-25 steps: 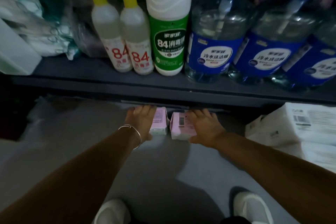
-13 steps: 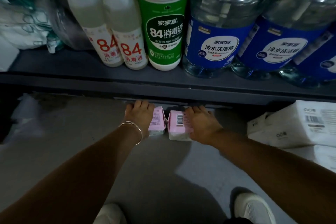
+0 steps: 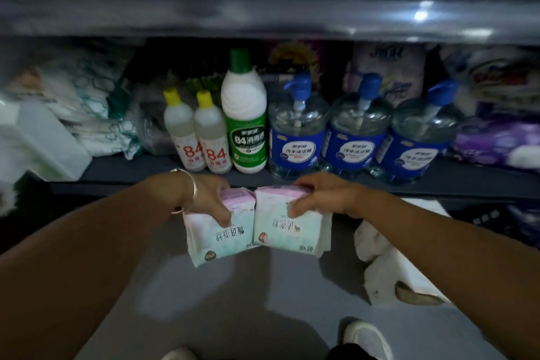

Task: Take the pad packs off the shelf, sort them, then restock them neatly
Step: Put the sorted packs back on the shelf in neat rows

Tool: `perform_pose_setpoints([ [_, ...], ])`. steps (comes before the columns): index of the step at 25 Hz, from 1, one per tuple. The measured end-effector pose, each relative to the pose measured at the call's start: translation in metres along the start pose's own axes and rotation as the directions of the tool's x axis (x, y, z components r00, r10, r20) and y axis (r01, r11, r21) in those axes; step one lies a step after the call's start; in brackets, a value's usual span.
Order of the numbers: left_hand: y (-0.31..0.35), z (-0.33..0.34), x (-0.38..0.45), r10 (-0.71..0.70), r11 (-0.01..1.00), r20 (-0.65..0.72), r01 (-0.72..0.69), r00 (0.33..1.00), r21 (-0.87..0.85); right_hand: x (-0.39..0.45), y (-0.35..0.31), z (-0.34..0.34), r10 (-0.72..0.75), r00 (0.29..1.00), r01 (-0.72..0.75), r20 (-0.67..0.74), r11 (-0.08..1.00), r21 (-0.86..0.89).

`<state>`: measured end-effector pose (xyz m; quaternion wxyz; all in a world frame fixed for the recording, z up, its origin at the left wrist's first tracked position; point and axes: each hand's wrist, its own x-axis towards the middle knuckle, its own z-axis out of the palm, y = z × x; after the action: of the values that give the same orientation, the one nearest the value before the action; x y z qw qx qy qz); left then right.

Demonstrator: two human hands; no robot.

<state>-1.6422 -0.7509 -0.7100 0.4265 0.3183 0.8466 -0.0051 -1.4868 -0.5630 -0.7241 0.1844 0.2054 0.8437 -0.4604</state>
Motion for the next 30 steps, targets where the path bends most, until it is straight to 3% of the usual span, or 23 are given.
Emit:
perform_pose_setpoints([
  [7, 0.054, -0.068, -0.115, 0.072, 0.996, -0.244, -0.056, 0.967, 0.072, -0.094, -0.082, -0.076, -0.104, 0.98, 0.105, -0.171, 0.994, -0.003],
  [13, 0.094, -0.132, -0.186, 0.12, 0.993, -0.493, -0.112, 0.862, 0.045, -0.14, -0.125, -0.135, -0.152, 0.923, 0.213, -0.353, 0.967, 0.142],
  [17, 0.106, -0.169, -0.201, 0.142, 0.972, -0.652, -0.229, 0.745, -0.049, -0.152, -0.141, -0.164, -0.164, 0.853, 0.351, -0.495, 0.883, 0.311],
  [21, 0.118, -0.189, -0.197, 0.163, 0.898, -0.818, -0.426, 0.551, -0.108, -0.139, -0.149, -0.184, -0.128, 0.756, 0.501, -0.642, 0.744, 0.442],
  [25, 0.129, -0.202, -0.183, 0.043, 0.823, -0.924, -0.537, 0.38, -0.183, -0.122, -0.159, -0.193, -0.101, 0.723, 0.59, -0.683, 0.604, 0.535],
  [27, 0.133, -0.209, -0.176, -0.038, 0.789, -0.941, -0.568, 0.336, -0.234, -0.112, -0.162, -0.197, -0.084, 0.714, 0.607, -0.695, 0.57, 0.554],
  [30, 0.135, -0.219, -0.167, -0.091, 0.694, -0.939, -0.655, 0.333, -0.299, -0.095, -0.165, -0.207, -0.044, 0.711, 0.623, -0.702, 0.503, 0.599],
])
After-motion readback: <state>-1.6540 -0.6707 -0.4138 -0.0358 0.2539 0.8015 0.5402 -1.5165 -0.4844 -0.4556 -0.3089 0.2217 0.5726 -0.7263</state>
